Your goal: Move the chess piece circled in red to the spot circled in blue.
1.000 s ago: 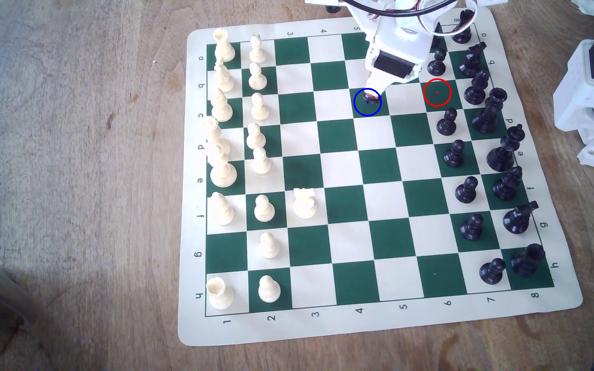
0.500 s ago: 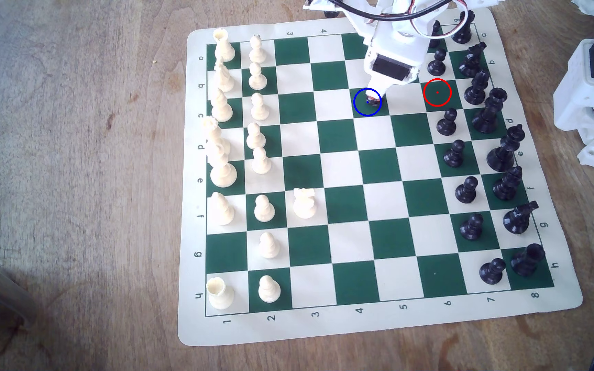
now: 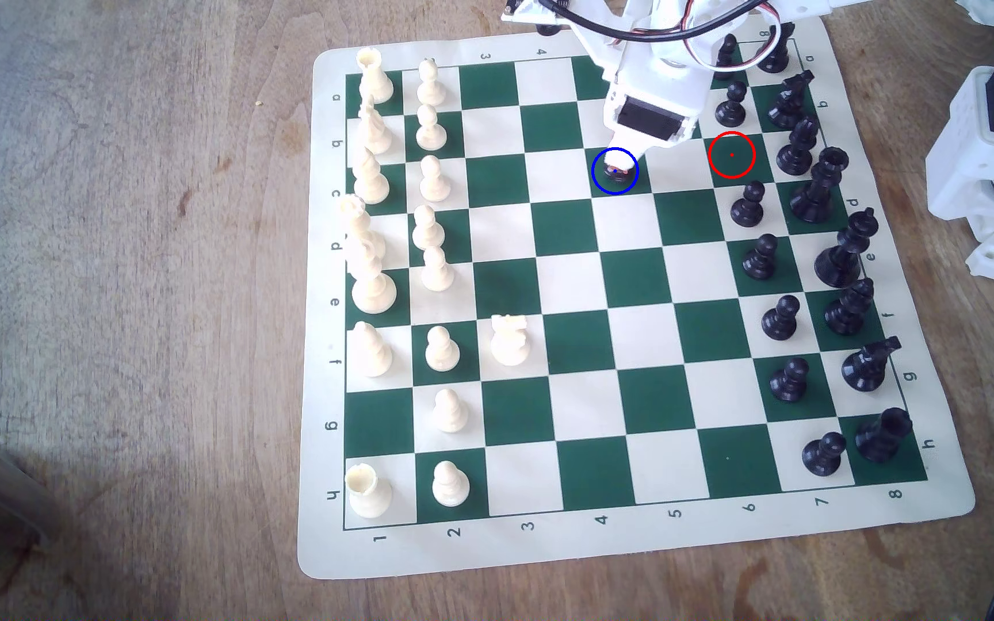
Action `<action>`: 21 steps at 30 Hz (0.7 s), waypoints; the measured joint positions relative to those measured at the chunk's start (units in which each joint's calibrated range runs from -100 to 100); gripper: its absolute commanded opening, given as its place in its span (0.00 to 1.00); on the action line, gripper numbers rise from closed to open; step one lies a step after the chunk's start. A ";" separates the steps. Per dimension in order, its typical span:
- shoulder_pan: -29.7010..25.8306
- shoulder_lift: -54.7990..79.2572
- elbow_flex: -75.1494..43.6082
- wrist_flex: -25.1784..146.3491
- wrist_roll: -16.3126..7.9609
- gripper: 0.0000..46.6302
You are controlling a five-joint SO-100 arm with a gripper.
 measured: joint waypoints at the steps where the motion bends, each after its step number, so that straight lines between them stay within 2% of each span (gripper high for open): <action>1: 0.00 0.00 0.00 0.00 0.10 0.41; 3: 0.00 0.00 0.00 0.00 0.10 0.52; 5: 0.00 0.00 0.00 0.00 0.10 0.56; 21: 0.00 0.00 0.27 2.07 1.90 0.58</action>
